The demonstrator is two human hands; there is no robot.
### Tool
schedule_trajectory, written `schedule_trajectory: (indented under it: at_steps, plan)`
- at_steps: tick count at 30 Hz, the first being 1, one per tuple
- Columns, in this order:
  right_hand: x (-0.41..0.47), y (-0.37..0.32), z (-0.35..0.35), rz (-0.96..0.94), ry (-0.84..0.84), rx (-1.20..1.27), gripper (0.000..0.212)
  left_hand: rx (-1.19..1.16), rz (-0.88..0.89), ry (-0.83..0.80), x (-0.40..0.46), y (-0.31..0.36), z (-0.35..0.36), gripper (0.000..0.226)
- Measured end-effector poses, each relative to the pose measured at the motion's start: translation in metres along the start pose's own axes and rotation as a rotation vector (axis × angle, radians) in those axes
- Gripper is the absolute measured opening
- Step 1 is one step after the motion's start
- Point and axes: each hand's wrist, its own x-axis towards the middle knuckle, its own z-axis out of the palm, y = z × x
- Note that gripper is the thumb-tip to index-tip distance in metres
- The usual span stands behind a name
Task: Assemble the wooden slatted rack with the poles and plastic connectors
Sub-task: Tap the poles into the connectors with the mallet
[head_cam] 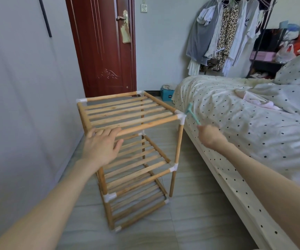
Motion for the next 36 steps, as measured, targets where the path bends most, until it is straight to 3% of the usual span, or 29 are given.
schedule_trajectory:
  at_steps: [1, 4, 5, 7, 9, 14, 16, 21, 24, 26, 28, 31, 36]
  plan:
    - [0.006, 0.003, -0.002, -0.037, 0.048, 0.03, 0.037, -0.004, -0.011, -0.001, 0.002, 0.0, 0.0, 0.045]
    - [0.005, -0.001, -0.021, -0.128, 0.41, 0.212, 0.039, -0.001, -0.031, 0.009, 0.004, -0.001, 0.002, 0.046]
    - [0.006, -0.003, -0.022, -0.155, 0.398, 0.195, 0.033, -0.007, -0.026, 0.023, 0.004, -0.002, 0.002, 0.05]
    - [0.004, 0.001, -0.007, -0.117, 0.126, 0.077, 0.025, -0.035, -0.025, 0.003, 0.005, -0.006, -0.002, 0.066]
    - [0.005, 0.009, 0.006, -0.062, 0.003, 0.068, 0.033, -0.06, -0.023, -0.012, 0.007, -0.017, -0.003, 0.073]
    - [0.009, 0.001, 0.001, -0.207, 0.172, 0.303, 0.049, -0.173, -0.084, 0.035, 0.009, -0.053, 0.003, 0.032]
    - [0.003, -0.009, -0.002, -0.305, 0.133, 0.387, 0.049, -0.226, -0.171, 0.089, 0.013, -0.058, 0.006, 0.026]
    - [-0.015, -0.033, 0.016, -0.479, -0.13, 0.455, 0.046, -0.264, -0.402, 0.271, 0.009, -0.049, 0.015, 0.04]
    - [-0.021, -0.037, 0.028, -0.432, -0.247, 0.582, 0.035, -0.463, -0.135, 0.279, 0.006, -0.004, 0.004, 0.037]
    - [-0.024, -0.038, 0.024, -0.326, -0.319, 0.776, 0.036, -0.57, 0.085, 0.112, 0.004, 0.038, -0.007, 0.041]
    - [-0.023, -0.037, 0.013, -0.22, -0.36, 0.915, 0.039, -0.459, 0.185, -0.016, 0.006, 0.07, -0.01, 0.046]
    - [-0.021, -0.025, 0.0, -0.113, -0.365, 1.067, 0.04, -0.278, 0.182, -0.086, 0.01, 0.088, -0.006, 0.047]
    - [-0.018, -0.007, -0.008, -0.076, -0.129, 0.865, 0.037, -0.43, 0.084, -0.091, 0.008, 0.06, -0.005, 0.034]
